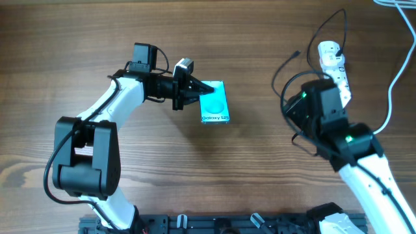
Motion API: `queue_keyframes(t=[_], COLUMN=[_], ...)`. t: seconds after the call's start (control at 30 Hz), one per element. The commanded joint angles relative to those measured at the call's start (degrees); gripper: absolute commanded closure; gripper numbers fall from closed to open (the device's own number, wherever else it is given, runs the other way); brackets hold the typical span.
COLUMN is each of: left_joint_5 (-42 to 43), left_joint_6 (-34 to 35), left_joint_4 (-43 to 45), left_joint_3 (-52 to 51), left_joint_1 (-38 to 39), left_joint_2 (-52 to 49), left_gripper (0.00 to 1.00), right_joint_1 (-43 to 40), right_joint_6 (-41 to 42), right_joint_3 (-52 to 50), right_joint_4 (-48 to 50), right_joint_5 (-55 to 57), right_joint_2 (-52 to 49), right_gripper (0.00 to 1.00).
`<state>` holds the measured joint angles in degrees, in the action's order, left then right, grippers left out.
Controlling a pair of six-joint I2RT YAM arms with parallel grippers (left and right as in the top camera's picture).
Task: Plug charger to phone and switch on socket
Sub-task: 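Move the right gripper to the black cable and grasp its USB-C end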
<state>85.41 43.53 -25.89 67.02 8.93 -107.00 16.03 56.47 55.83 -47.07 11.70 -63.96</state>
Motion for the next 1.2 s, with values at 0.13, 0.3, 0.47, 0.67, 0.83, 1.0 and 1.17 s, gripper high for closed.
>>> queue_keyframes(t=[0.13,0.3,0.47,0.67,0.83,1.0,1.17], left_joint_5=[1.07,0.00,0.00,-1.46,-3.02,-3.02,-3.02], left_joint_6=[-1.33,-1.33,-1.33,-1.33,-1.31,-1.29,-1.29], left_joint_4=[-0.09,-0.07,-0.07,-0.07,-0.09,-0.09,-0.09], left_joint_3=[0.37,0.37,0.37,0.37,0.37,0.37,0.37], left_joint_1=[-0.15,-0.15,-0.15,-0.15,-0.15,-0.15,-0.15], left_joint_2=[0.26,0.26,0.26,0.26,0.26,0.26,0.26], left_gripper=[0.96,0.96,0.96,0.96,0.96,0.96,0.96], right_joint_1=[-9.14,-9.53,-10.10,-11.19,-11.47,-11.52,-11.52], right_joint_6=[-9.38,-14.47,-14.45,-13.88,-13.88,-13.88,-14.23], right_joint_3=[8.44,22.21,31.19,32.74,32.72,32.72,32.72], right_joint_4=[8.55,12.26,16.26,24.06,26.73,27.08,27.30], right_joint_5=[-4.96,-2.67,0.50,0.35,0.37,0.33,0.33], right_joint_2=[-18.69,-38.47,-52.87,-59.58,-61.83,-64.30,-64.52], right_gripper=[0.35,0.35,0.35,0.36,0.37,0.40,0.45])
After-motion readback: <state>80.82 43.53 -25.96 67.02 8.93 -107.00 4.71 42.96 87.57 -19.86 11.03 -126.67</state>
